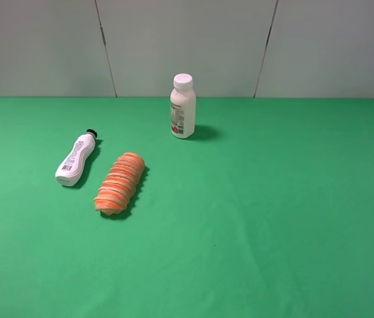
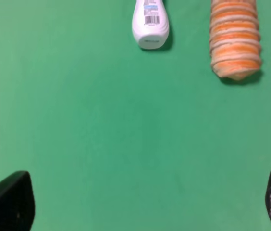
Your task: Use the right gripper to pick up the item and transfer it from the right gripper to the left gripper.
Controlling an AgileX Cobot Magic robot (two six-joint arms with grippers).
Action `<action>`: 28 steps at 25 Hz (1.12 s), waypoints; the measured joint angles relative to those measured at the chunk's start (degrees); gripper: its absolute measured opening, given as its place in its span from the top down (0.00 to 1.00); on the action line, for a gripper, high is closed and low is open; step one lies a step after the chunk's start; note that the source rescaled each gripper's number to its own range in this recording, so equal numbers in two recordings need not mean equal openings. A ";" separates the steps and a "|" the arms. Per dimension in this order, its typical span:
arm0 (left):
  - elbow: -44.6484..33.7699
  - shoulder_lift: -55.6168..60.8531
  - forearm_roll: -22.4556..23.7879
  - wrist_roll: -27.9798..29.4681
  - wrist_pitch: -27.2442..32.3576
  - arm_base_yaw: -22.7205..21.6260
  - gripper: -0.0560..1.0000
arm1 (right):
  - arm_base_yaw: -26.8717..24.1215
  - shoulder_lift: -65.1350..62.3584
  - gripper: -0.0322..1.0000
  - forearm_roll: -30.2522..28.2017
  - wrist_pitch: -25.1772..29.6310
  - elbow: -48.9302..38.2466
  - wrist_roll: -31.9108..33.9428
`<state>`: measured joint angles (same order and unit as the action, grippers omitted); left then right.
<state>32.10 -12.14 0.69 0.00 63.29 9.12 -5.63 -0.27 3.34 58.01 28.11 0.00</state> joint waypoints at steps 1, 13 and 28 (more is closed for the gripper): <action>-0.53 0.93 0.00 0.00 -0.18 0.00 0.00 | 0.00 0.00 0.00 0.00 -0.07 0.00 0.00; -3.67 12.55 -0.69 0.00 -1.92 0.00 0.00 | 0.00 0.00 0.00 0.00 -0.07 0.00 0.00; -3.67 12.55 -1.15 0.00 -2.39 0.00 0.00 | 0.00 0.00 0.00 0.00 -0.07 0.00 0.00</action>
<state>28.44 0.41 -0.47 0.00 60.90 9.12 -5.63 -0.27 3.34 57.94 28.11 0.00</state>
